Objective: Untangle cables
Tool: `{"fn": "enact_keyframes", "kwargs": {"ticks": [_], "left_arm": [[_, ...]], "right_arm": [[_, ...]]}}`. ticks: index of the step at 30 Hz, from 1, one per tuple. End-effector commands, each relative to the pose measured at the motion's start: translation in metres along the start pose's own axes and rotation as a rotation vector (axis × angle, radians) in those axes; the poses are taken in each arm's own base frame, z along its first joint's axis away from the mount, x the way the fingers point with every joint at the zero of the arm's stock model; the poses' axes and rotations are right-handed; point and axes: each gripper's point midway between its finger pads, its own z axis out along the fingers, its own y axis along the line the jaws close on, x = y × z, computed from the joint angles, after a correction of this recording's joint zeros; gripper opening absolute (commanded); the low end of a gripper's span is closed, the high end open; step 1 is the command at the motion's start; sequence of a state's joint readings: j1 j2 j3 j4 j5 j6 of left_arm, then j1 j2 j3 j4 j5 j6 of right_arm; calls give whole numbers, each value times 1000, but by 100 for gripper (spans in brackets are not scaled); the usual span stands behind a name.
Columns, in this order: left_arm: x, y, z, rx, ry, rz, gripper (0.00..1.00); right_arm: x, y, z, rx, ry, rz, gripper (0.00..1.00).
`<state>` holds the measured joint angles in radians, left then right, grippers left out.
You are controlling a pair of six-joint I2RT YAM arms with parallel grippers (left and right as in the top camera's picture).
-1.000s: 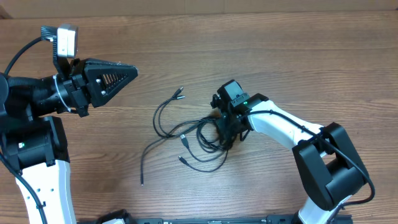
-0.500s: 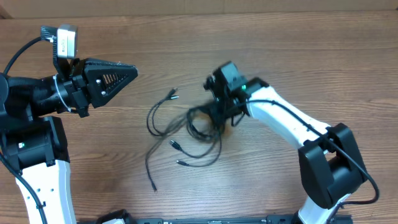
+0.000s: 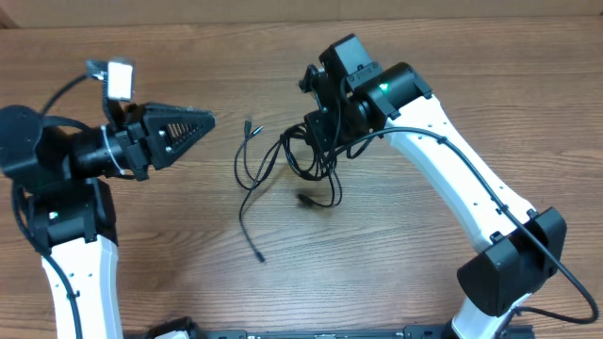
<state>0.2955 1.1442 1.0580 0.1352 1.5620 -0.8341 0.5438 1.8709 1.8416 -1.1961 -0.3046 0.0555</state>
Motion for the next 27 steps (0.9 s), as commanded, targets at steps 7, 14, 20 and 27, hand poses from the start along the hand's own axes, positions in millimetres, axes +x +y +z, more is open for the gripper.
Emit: {"fn": "enact_keyframes", "kwargs": {"ticks": [7, 14, 20, 27], "left_arm": [[29, 37, 9, -29, -8, -279, 11], [57, 74, 29, -217, -31, -566, 13], [73, 93, 36, -339, -40, -678, 17], [72, 104, 32, -406, -78, -708, 20]], "right_arm": [[-20, 47, -57, -60, -166, -106, 4], [-23, 57, -76, -57, -227, -241, 4], [-19, 61, -79, -58, -228, -305, 4], [-13, 77, -80, -66, -228, -410, 4]]}}
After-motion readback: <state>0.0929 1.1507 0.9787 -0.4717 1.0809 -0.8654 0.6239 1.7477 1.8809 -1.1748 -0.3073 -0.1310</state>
